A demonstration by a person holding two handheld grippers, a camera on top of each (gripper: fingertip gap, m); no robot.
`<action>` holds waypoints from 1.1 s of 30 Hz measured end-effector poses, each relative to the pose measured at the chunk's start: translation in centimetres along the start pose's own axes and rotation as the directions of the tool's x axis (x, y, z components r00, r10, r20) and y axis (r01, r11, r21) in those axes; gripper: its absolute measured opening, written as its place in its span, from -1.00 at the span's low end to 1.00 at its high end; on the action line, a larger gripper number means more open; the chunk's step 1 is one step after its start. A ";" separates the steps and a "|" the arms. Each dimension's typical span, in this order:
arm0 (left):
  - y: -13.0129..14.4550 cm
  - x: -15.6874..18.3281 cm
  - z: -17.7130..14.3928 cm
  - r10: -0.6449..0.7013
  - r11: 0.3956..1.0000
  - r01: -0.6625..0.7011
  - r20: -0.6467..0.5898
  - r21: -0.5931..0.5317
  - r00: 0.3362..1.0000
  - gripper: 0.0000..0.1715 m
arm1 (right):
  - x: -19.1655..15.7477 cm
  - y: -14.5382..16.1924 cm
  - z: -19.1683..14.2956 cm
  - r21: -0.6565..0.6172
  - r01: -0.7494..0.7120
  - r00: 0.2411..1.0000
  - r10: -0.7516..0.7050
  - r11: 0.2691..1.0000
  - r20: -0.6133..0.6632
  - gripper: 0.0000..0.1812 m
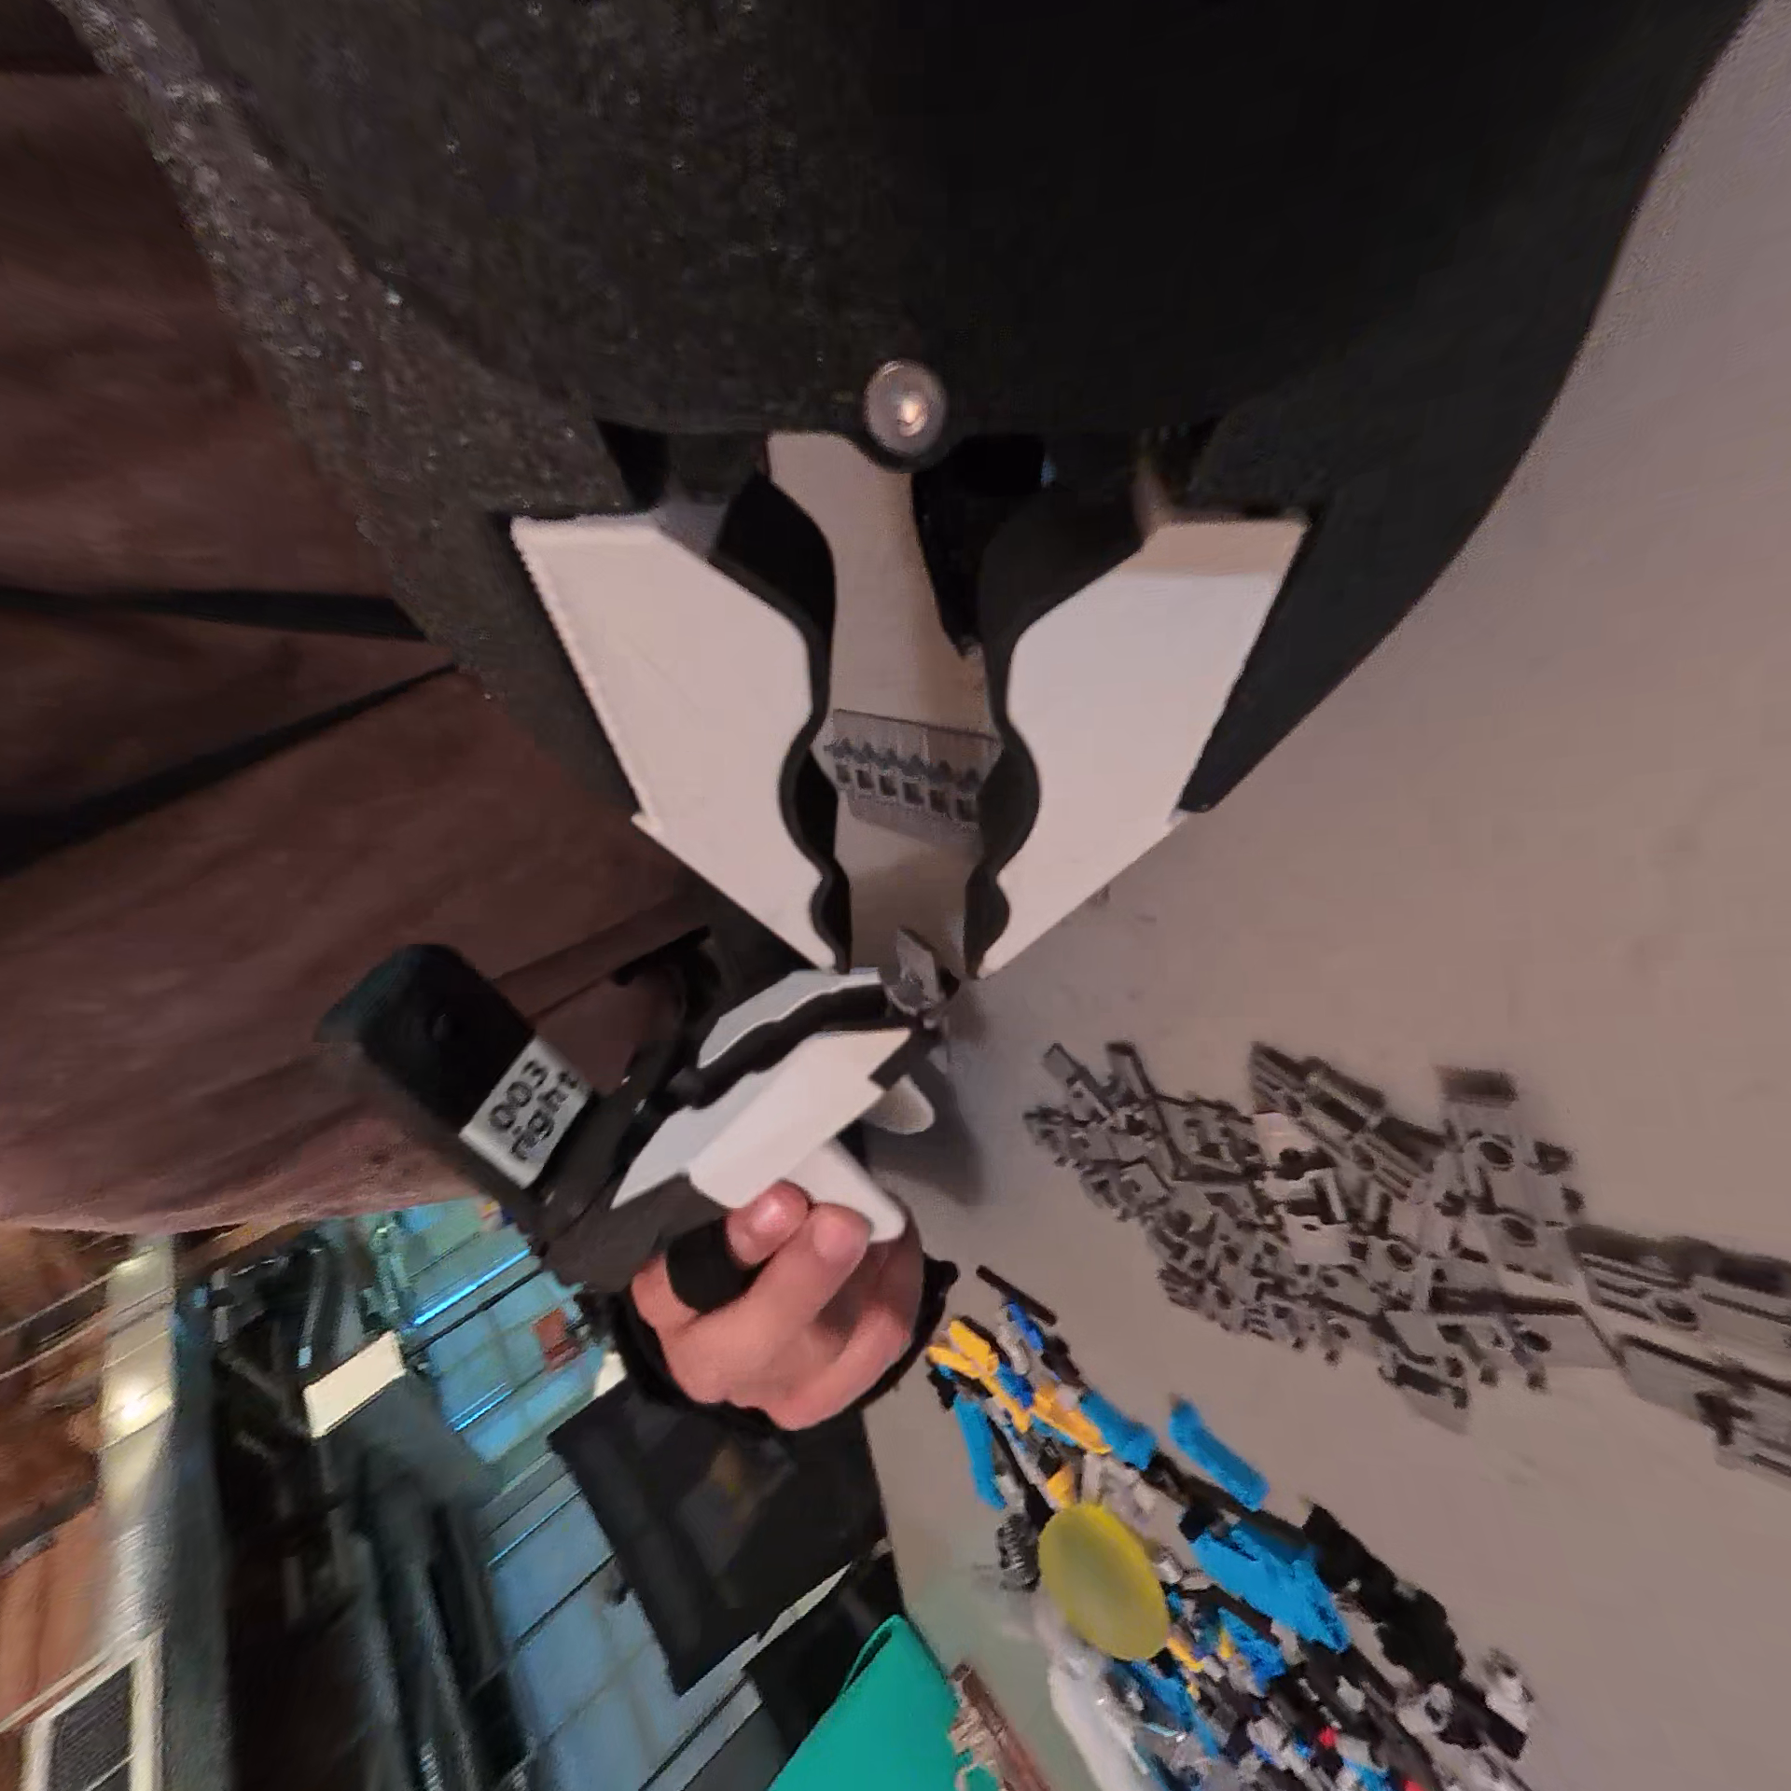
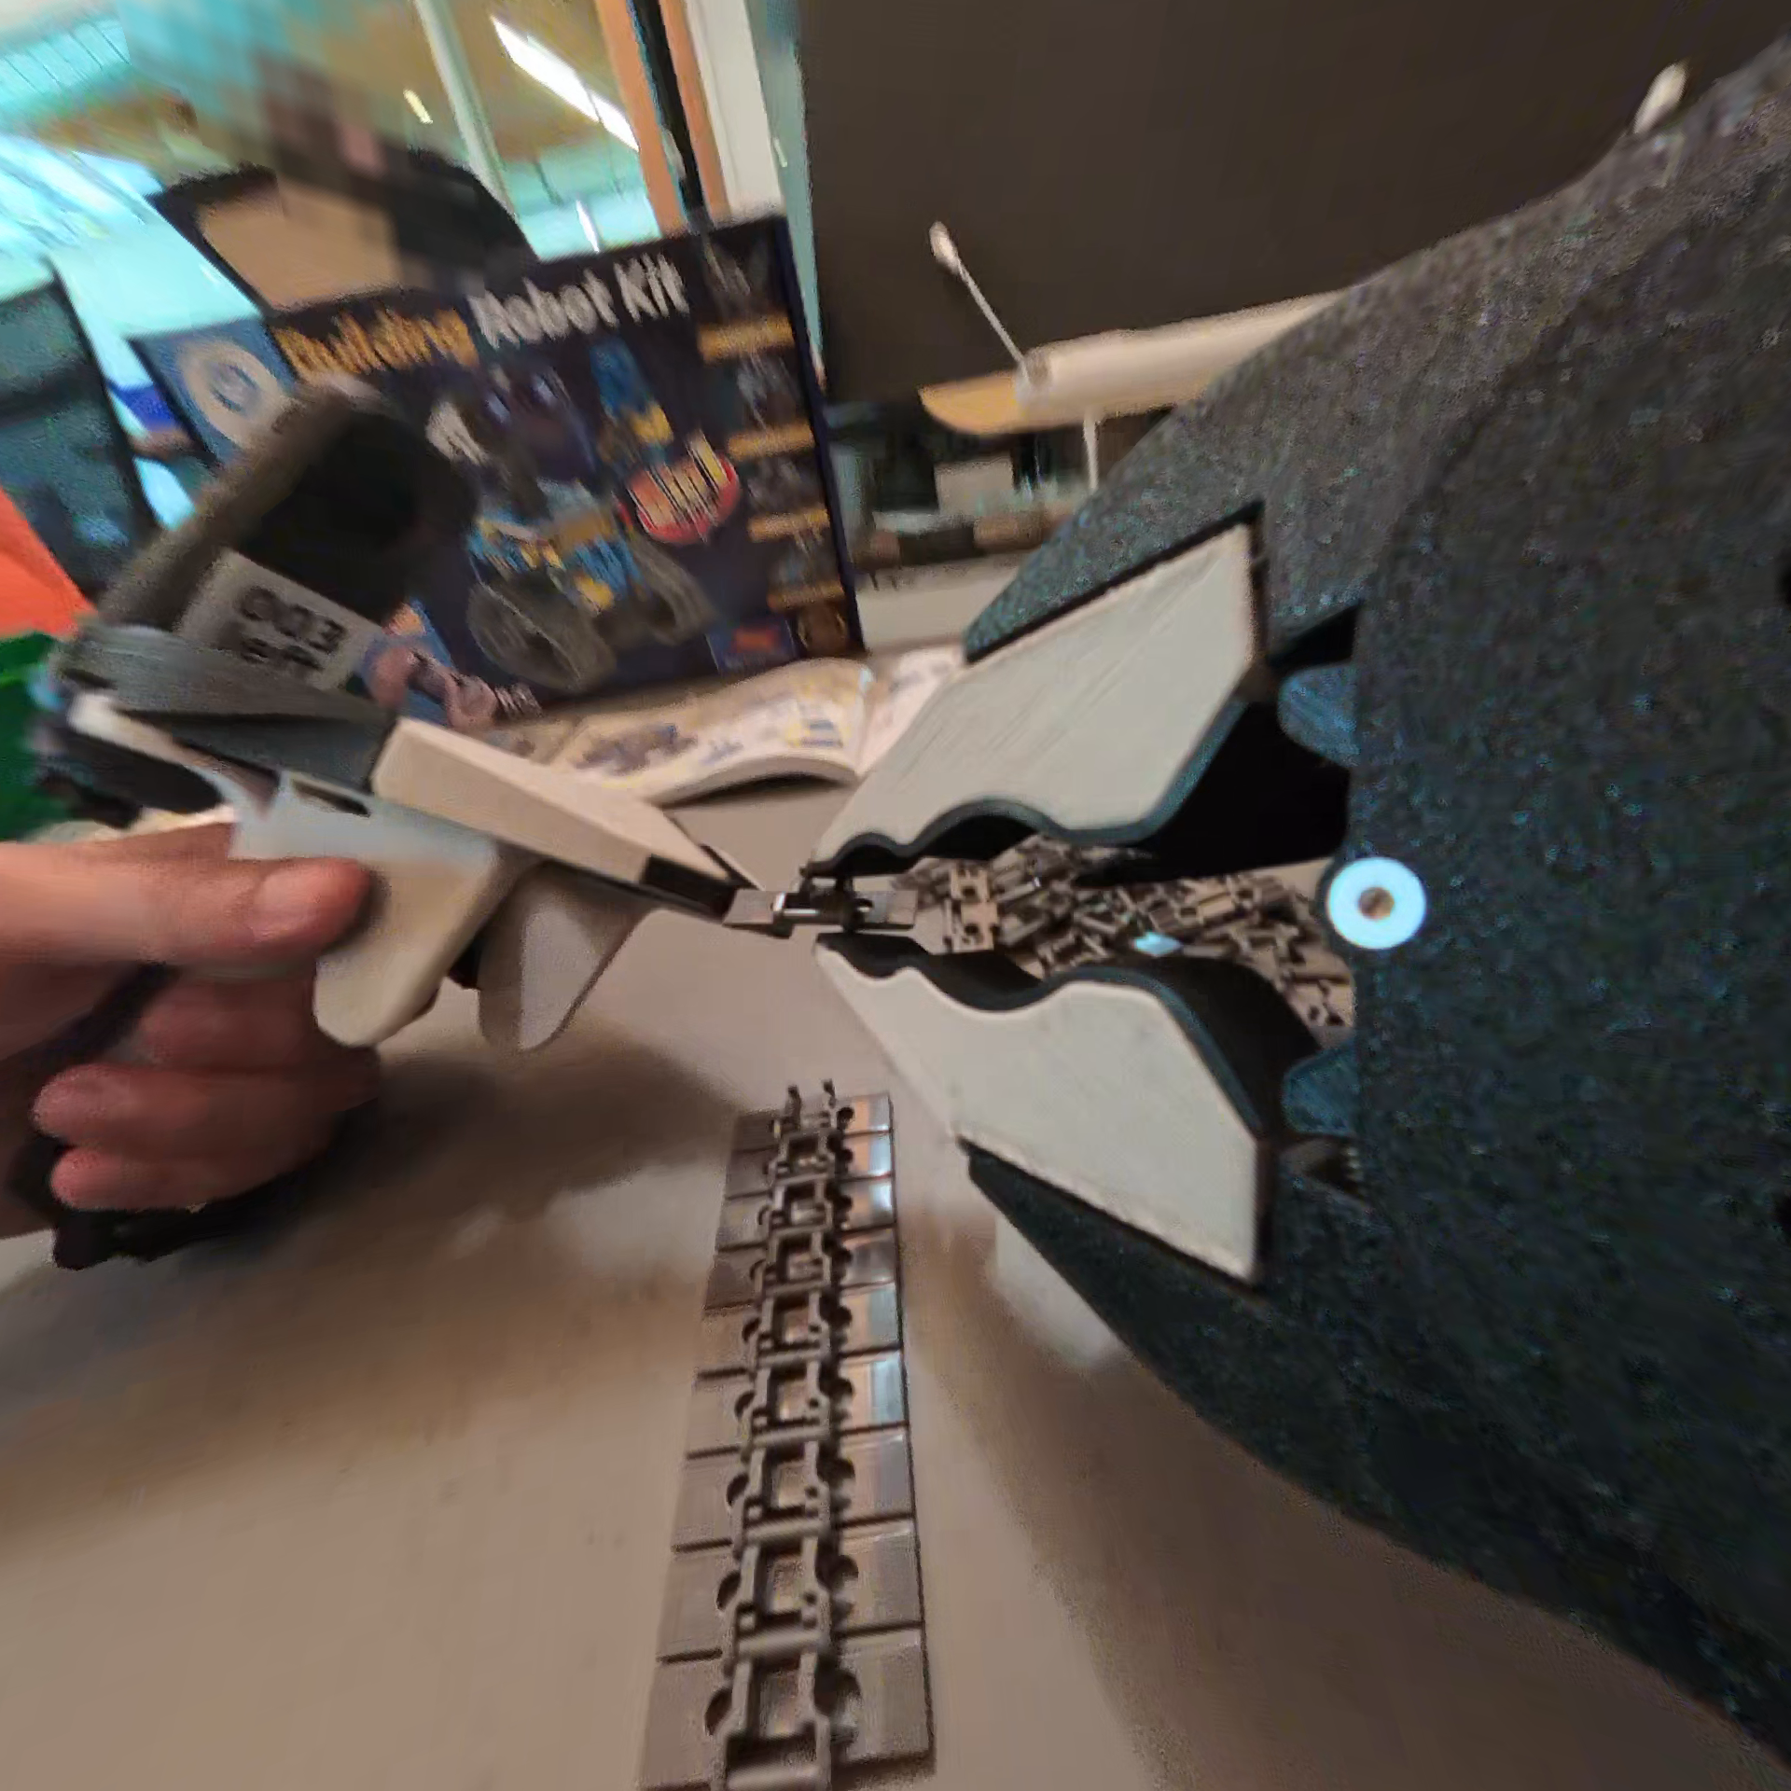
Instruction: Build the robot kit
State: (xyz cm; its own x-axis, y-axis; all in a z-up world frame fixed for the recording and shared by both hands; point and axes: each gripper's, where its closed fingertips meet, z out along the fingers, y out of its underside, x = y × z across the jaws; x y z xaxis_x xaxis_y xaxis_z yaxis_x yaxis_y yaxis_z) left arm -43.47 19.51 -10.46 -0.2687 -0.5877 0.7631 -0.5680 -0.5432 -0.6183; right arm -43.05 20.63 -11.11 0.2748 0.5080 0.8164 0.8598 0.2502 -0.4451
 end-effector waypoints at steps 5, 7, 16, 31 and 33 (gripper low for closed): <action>0.1 0.3 -0.2 0.052 0.999 -0.052 0.024 -0.014 0.998 -0.97 | 0.3 -1.1 -0.3 0.039 0.123 0.986 -0.117 0.992 -0.123 -0.88; 0.1 0.1 -0.4 0.096 0.995 -0.094 0.061 -0.032 0.994 -0.98 | 0.2 -1.3 -0.5 0.080 0.024 0.996 -0.016 0.997 -0.092 -0.84; 1.4 -1.8 -0.6 0.479 0.874 -0.433 0.235 -0.222 0.846 -0.97 | -2.4 0.3 1.0 -0.142 -0.612 0.671 0.605 0.778 0.428 -0.78; 3.3 -3.9 -0.5 0.650 0.744 -0.506 0.299 -0.436 0.698 -0.97 | -3.3 1.3 1.6 -0.258 -0.538 0.624 0.585 0.803 0.518 -0.97; 3.5 -4.1 -0.4 0.637 0.752 -0.488 0.301 -0.443 0.709 -0.97 | -3.6 1.4 1.8 -0.273 -0.515 0.630 0.575 0.813 0.523 -0.97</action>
State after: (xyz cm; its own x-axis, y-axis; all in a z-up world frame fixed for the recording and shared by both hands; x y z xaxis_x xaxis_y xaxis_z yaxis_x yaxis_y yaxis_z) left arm -44.69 20.25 -15.67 -0.3185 -0.9436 0.0906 -0.6408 0.1439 -0.7541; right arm -43.61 20.61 -15.36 0.4421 0.8945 0.0658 0.6743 -0.2831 -0.6820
